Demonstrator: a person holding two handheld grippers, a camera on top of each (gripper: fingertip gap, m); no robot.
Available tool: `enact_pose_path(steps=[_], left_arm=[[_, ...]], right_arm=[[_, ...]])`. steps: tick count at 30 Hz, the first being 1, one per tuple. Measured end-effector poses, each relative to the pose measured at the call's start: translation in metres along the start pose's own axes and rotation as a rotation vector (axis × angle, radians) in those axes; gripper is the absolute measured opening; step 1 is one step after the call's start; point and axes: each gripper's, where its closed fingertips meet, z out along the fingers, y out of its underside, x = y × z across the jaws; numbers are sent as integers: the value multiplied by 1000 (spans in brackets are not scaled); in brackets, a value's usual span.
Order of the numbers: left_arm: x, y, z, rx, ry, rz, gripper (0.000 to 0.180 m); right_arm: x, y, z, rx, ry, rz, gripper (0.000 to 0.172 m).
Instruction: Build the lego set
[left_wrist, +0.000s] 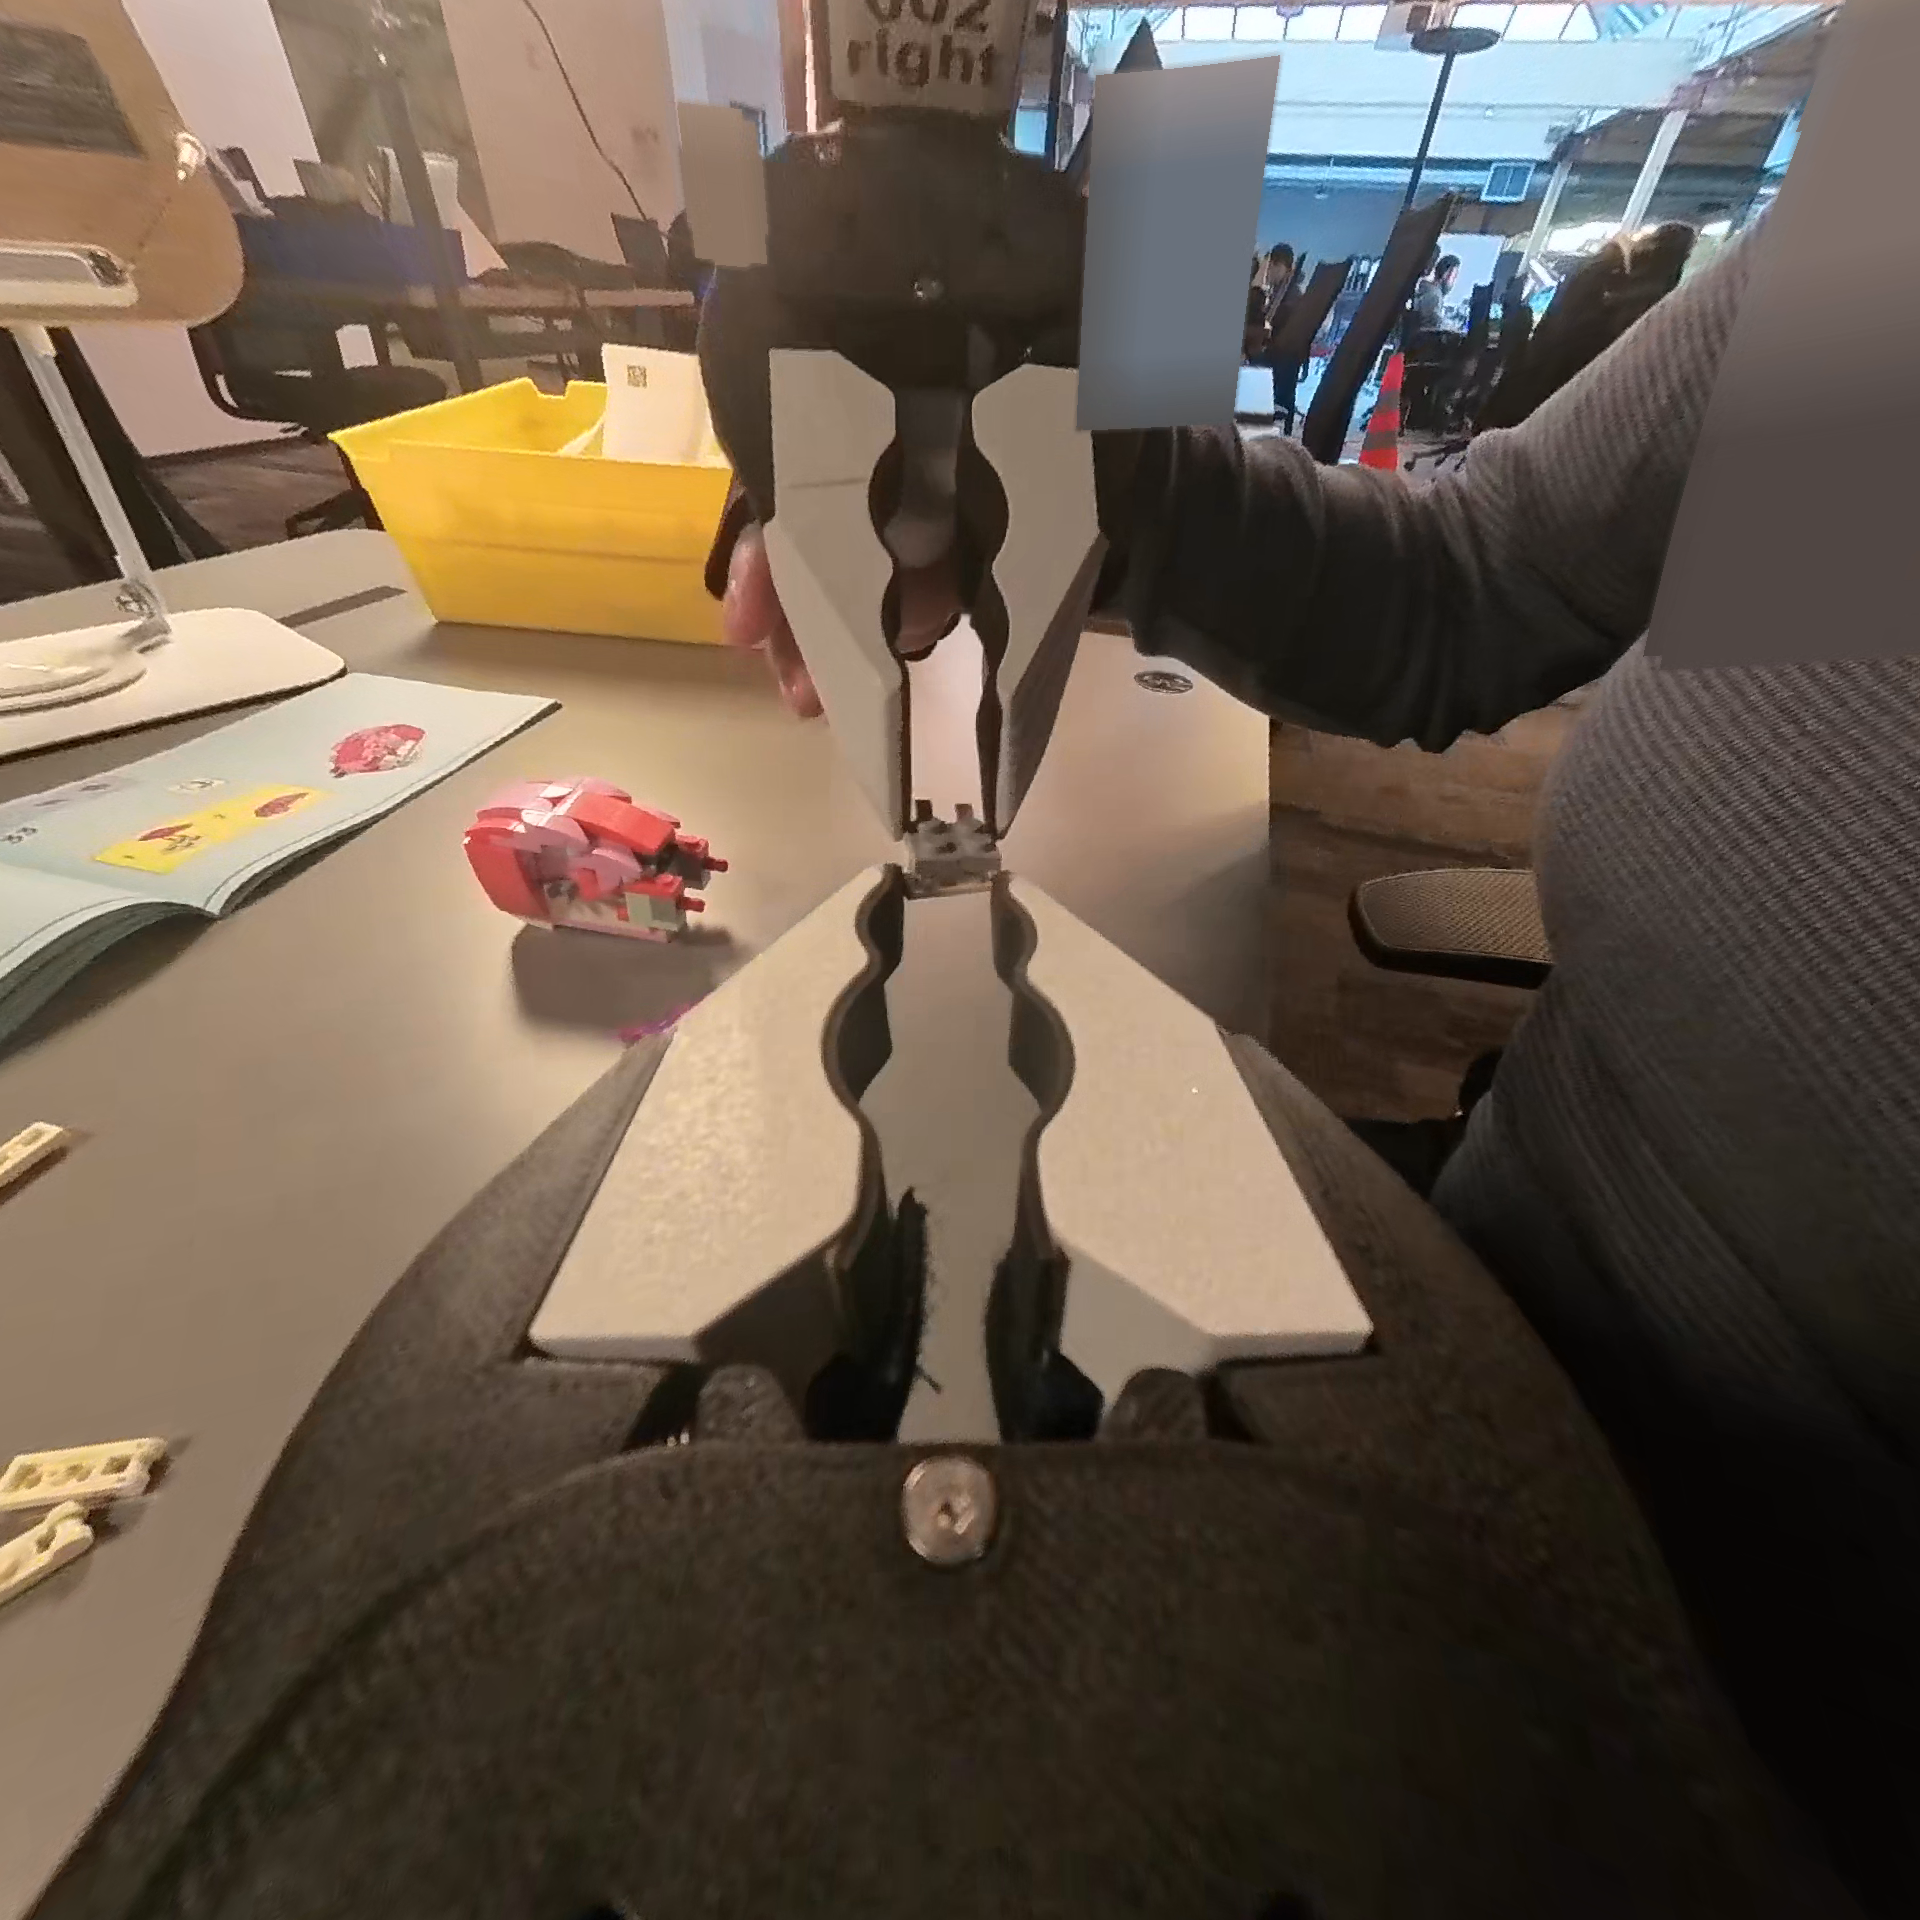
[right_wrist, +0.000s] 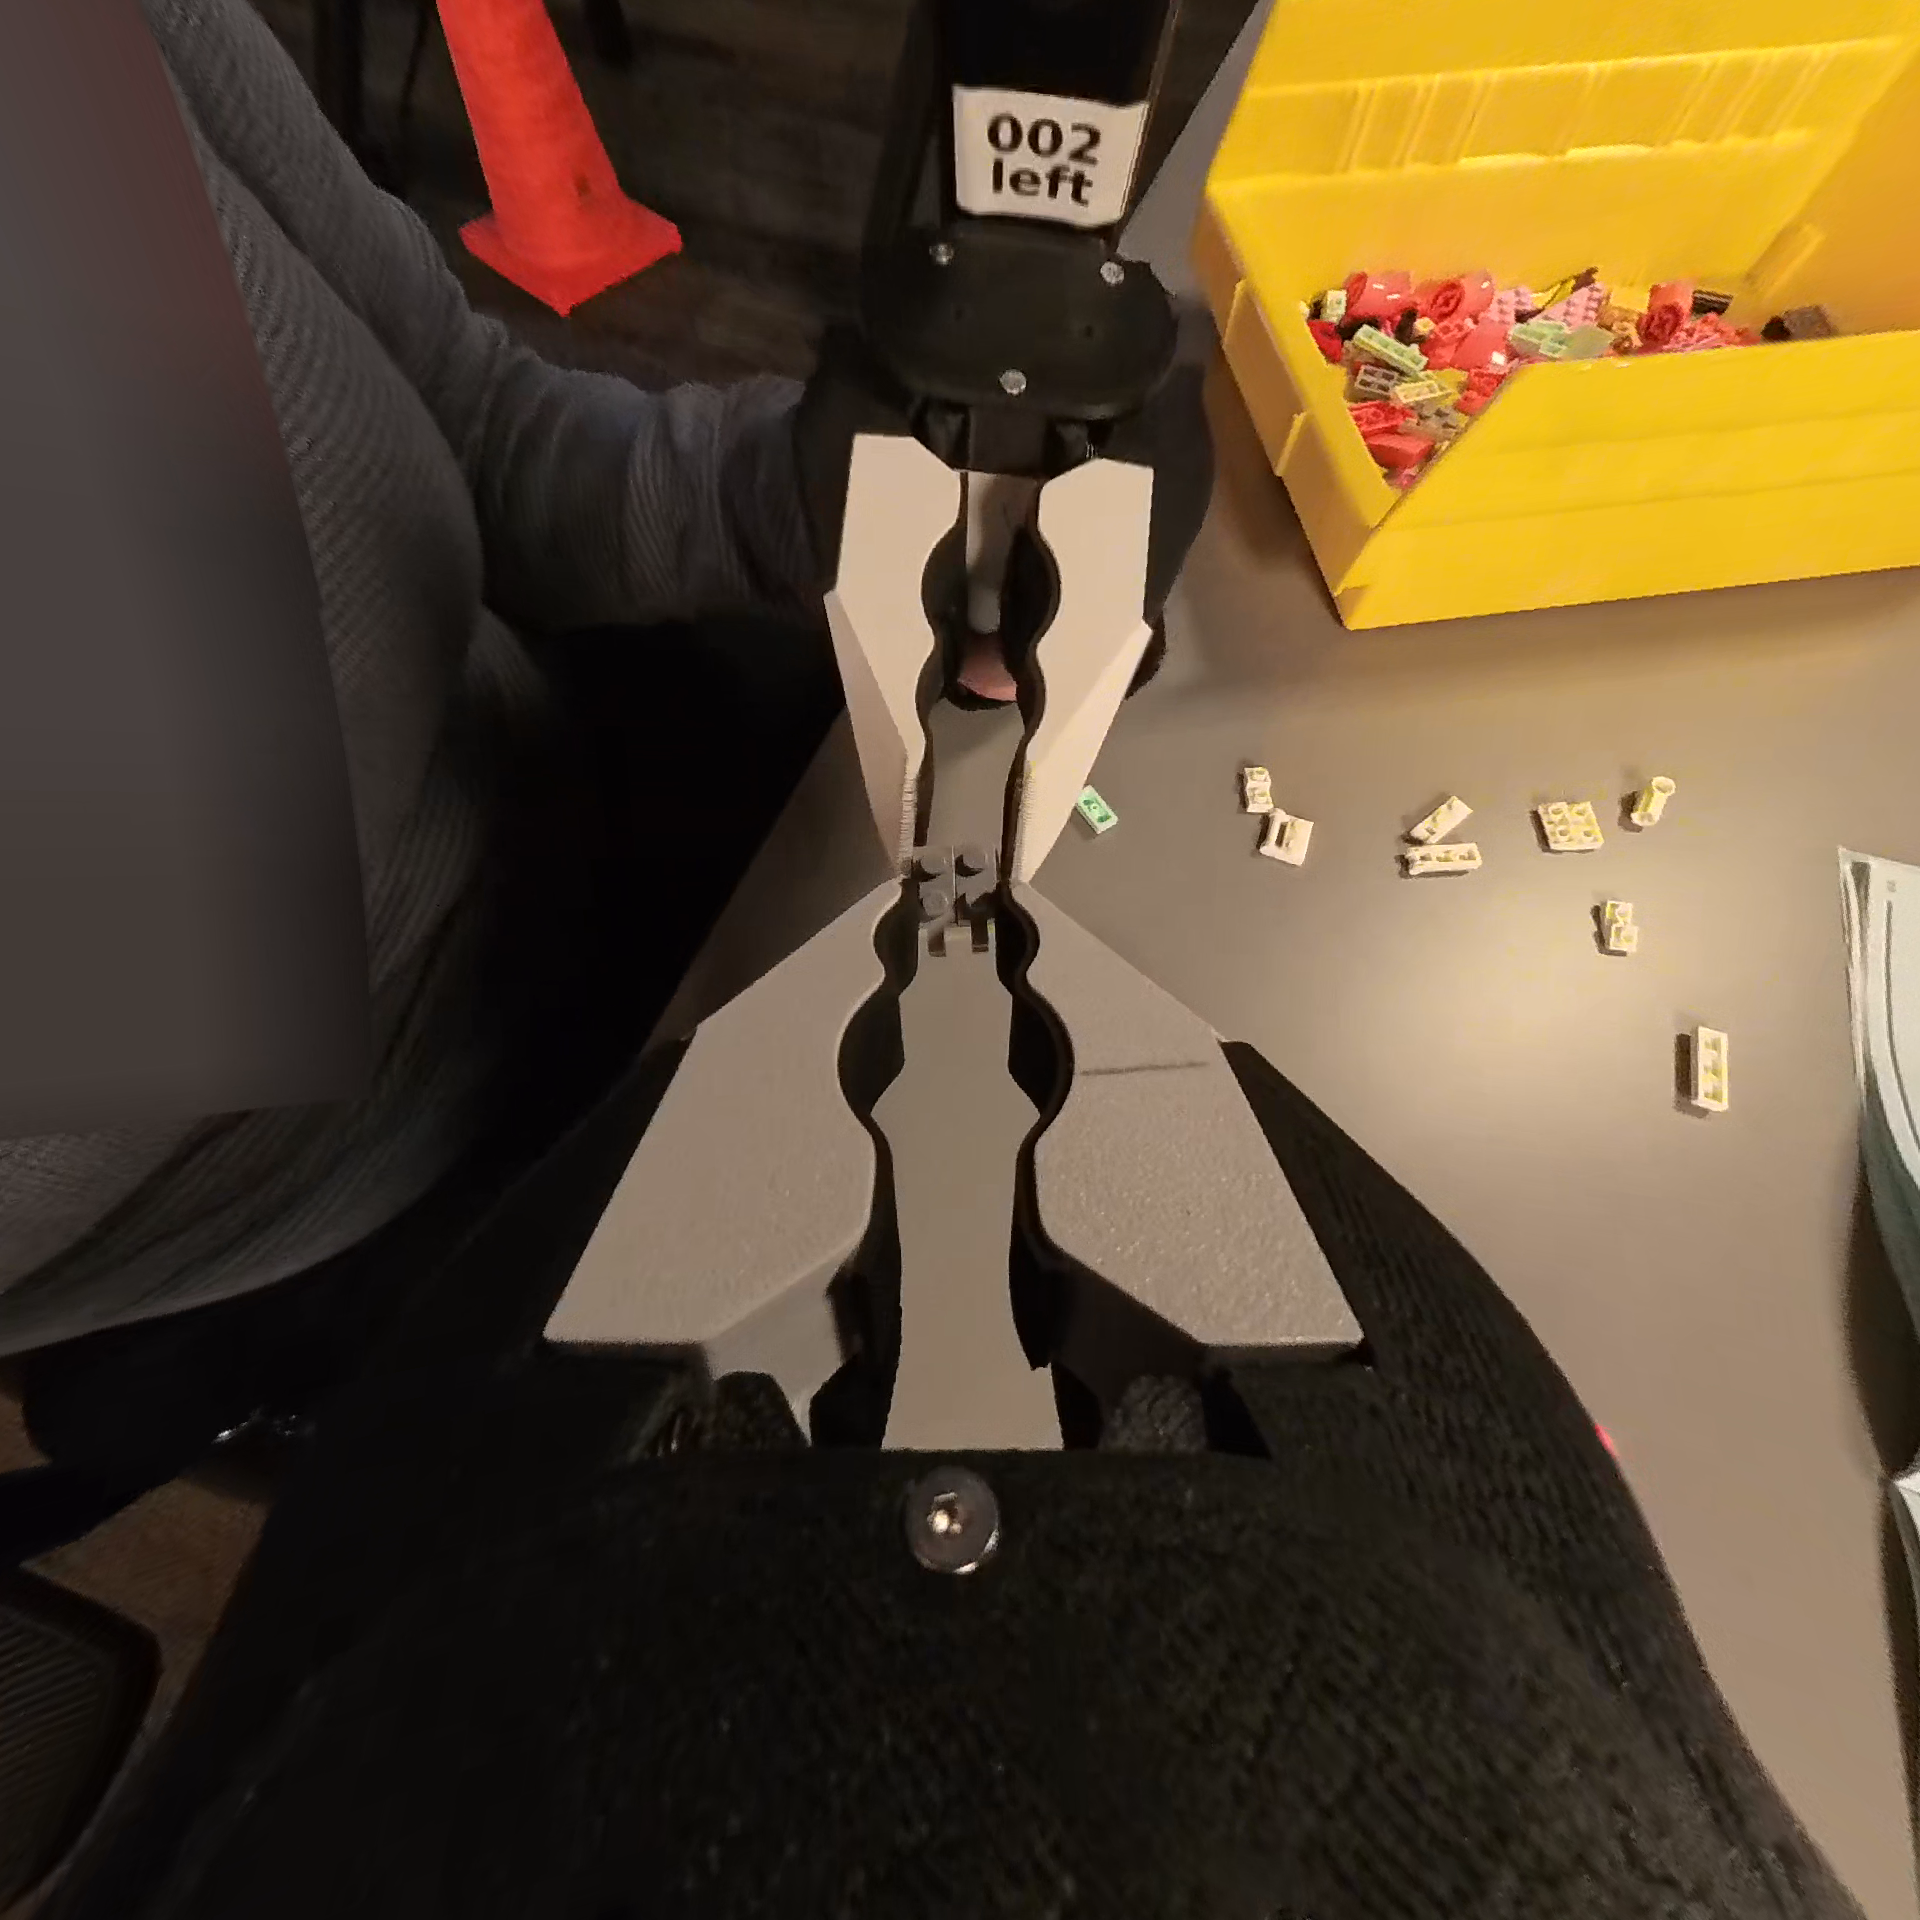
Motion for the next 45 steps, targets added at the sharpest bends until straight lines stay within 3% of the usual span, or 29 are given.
enact_pose_path(steps=[38, 45], left_arm=[[2, -7, -4, 39, 1, 13, 16], [6, 0, -3, -21, 26, -12, 16]], right_arm=[[0, -4, -5, -1, 22, -23, 12], [-1, 5, -5, -43, 19, -23, 11]])
